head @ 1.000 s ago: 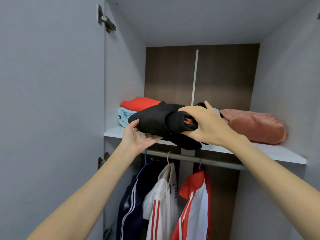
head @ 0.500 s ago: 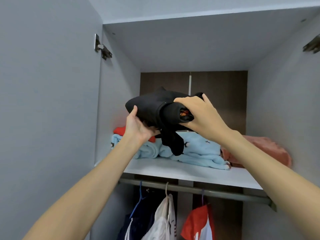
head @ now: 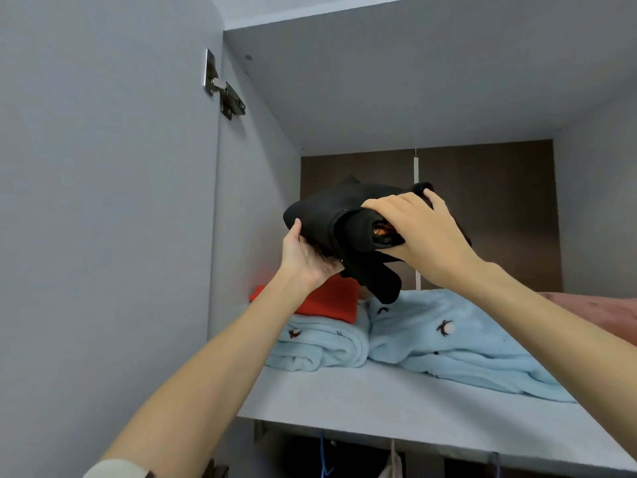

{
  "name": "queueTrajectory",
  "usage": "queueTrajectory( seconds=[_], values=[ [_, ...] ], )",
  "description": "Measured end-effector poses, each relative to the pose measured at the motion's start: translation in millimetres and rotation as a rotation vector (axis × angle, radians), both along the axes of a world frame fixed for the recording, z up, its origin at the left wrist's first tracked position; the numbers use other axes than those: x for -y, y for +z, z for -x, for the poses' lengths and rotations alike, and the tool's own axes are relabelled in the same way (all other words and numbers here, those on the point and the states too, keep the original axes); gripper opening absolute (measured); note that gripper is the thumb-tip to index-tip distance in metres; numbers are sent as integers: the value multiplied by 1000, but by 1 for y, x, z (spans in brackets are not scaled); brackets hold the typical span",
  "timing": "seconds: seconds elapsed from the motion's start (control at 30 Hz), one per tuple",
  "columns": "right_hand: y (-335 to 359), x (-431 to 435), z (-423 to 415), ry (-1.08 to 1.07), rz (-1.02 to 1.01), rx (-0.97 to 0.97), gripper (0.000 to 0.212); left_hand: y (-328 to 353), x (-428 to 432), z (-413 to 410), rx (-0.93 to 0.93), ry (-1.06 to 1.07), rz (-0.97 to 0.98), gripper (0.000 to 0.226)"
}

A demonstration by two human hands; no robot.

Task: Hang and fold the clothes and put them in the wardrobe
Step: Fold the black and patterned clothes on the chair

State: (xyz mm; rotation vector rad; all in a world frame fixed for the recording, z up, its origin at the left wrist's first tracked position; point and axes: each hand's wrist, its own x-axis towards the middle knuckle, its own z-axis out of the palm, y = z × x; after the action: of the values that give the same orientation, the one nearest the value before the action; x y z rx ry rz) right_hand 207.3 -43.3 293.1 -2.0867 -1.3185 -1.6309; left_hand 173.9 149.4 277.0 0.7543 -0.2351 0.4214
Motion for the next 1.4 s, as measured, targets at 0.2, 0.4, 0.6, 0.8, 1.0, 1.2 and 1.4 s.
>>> queueTrajectory(
  seconds=[0.2, 0.4, 0.6, 0.8, 1.0, 1.2, 1.4],
  values=[
    [12, -24, -44, -3, -45, -45, 51, 15, -17, -47, -47, -13, -37, 56],
    [4, -69, -79, -32, -69, -165, 52, 2, -46, -70, -177, 155, -68, 28],
    [-20, -130, -87, 49, -109, -269, 52, -8, -87, -45, -256, 293, -87, 43],
    [-6, -165, -81, 42, -184, -185, 46, 2, -78, -23, -247, 320, -124, 53],
    [-29, -193, -77, 130, -81, -296, 46, -3, -78, 1, -354, 438, -157, 48],
    [-3, -177, -74, 194, 332, -606, 78, -5, -69, 15, -327, 647, -308, 21],
    [20, -141, -87, 293, 338, -680, 42, 2, -61, 2, -299, 983, -1347, 73]
  ],
)
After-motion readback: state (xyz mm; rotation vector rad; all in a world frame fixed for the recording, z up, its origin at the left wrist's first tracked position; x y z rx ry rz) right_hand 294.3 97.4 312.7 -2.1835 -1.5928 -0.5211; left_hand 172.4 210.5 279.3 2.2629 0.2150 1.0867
